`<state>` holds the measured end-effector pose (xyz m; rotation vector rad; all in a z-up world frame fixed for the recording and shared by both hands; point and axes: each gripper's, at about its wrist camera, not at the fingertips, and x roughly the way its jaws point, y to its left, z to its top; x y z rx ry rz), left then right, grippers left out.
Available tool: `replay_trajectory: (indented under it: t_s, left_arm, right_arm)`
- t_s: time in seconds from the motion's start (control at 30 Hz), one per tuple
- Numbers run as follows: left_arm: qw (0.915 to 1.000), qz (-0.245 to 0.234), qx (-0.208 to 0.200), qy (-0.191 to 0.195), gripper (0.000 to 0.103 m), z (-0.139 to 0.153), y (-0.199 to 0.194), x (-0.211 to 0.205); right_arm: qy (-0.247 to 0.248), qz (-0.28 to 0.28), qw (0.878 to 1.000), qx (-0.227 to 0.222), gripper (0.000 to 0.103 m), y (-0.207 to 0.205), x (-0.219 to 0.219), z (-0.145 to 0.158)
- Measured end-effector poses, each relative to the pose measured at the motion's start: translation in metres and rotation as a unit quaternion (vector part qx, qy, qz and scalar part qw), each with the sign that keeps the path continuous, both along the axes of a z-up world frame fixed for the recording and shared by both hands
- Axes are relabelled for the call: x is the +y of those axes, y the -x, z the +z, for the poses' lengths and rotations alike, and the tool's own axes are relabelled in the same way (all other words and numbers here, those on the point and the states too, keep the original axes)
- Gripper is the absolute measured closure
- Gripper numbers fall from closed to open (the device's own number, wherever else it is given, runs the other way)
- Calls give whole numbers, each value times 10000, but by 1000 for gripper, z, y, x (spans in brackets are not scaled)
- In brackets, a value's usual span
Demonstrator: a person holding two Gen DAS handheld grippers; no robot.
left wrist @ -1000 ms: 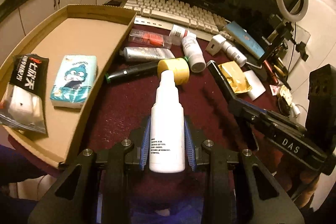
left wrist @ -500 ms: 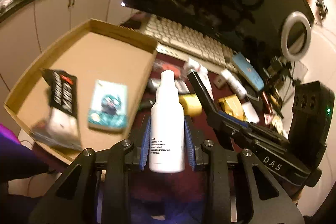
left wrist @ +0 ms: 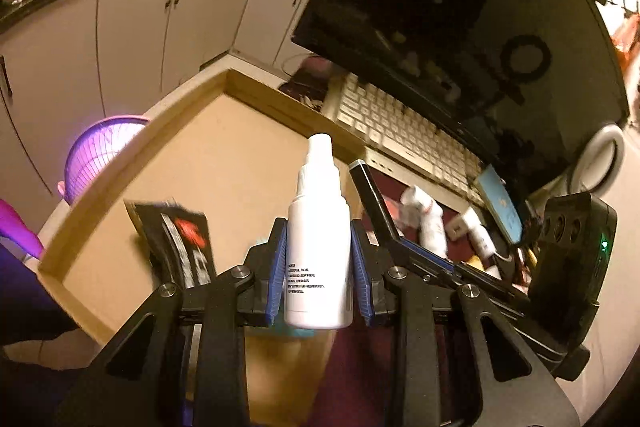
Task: Organize objects
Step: 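Carry the spray bottle and black pen into the cardboard tray with both grippers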
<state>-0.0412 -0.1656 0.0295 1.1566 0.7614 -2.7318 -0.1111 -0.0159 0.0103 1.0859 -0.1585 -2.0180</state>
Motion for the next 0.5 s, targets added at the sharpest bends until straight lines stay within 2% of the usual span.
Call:
replay_trajectory:
  t_s: [0.3,0.5]
  left_arm:
    - [9985,361,-311,-255,74,-22,30,-33]
    - [9974,463,-495,-232,74,-36,38,-40]
  right_arm:
    - [-127,-88,9998,-141,90,33,-45,-10]
    - [-347,-162,9992,-131,90,49,-66,-24]
